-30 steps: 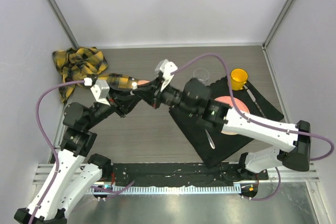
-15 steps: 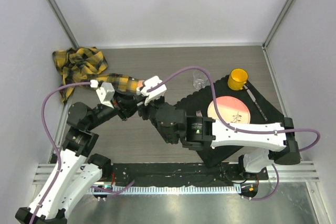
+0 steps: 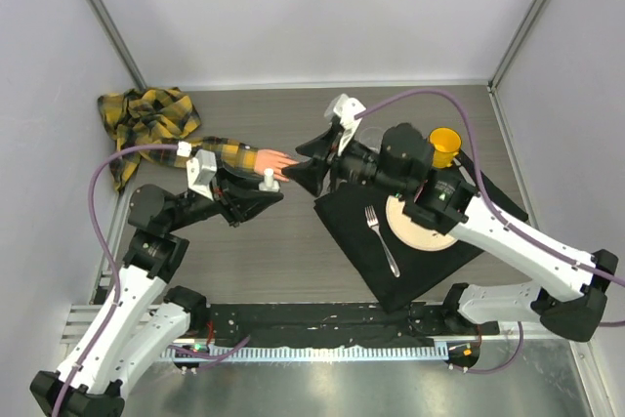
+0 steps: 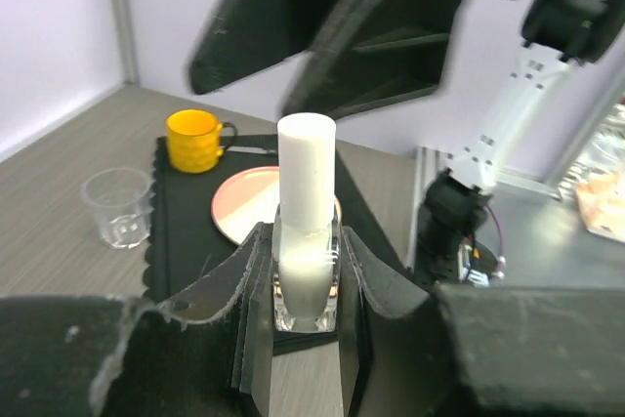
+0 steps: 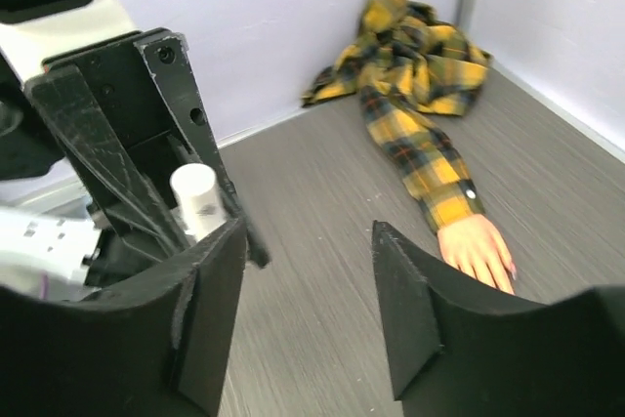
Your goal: Paint the nails
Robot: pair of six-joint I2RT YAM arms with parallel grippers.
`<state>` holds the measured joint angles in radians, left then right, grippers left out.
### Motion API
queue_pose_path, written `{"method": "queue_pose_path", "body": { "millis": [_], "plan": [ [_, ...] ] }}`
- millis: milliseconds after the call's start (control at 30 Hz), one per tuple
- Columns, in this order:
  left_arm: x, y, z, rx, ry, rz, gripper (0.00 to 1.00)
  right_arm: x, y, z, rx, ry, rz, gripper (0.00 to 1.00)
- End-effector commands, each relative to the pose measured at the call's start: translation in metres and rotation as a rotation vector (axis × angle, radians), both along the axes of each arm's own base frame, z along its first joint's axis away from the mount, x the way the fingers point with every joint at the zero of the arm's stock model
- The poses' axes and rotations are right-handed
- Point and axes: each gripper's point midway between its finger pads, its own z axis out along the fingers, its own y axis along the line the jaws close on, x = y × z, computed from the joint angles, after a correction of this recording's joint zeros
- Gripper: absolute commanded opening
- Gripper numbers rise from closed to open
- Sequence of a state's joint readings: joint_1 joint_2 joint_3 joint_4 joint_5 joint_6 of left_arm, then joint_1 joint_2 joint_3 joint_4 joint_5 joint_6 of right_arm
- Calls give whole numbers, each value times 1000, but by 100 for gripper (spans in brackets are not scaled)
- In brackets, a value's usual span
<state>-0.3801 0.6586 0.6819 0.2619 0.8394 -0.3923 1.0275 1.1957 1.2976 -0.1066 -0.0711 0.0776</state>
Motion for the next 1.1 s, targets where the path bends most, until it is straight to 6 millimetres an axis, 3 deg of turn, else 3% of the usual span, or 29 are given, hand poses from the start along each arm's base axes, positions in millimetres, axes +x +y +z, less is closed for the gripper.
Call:
{"method": "queue_pose_path", "body": {
  "millis": [0,133,167,233,567,933,1033,1067],
  "plan": [
    [-33,-8,25,-54,-75,-194,0,-48,0,17,38,-48,453,57],
    [-35,-9,26,-57,-70,-215,0,-55,6,6,39,-22,561,54],
    [-36,-9,26,-56,-70,-217,0,-57,8,16,80,-68,582,54],
    [-36,-9,26,-56,-70,-217,0,-62,9,12,99,-47,617,54],
    [-39,-9,27,-59,-70,-228,0,-56,18,30,178,-46,625,54],
    [-40,-9,27,-61,-69,-235,0,-56,25,30,184,-26,662,32],
    [-41,-9,27,-61,-69,-236,0,-56,25,31,187,-28,662,33],
    [-41,-9,27,-61,-69,-236,0,-56,24,31,188,-26,658,38]
  ]
}}
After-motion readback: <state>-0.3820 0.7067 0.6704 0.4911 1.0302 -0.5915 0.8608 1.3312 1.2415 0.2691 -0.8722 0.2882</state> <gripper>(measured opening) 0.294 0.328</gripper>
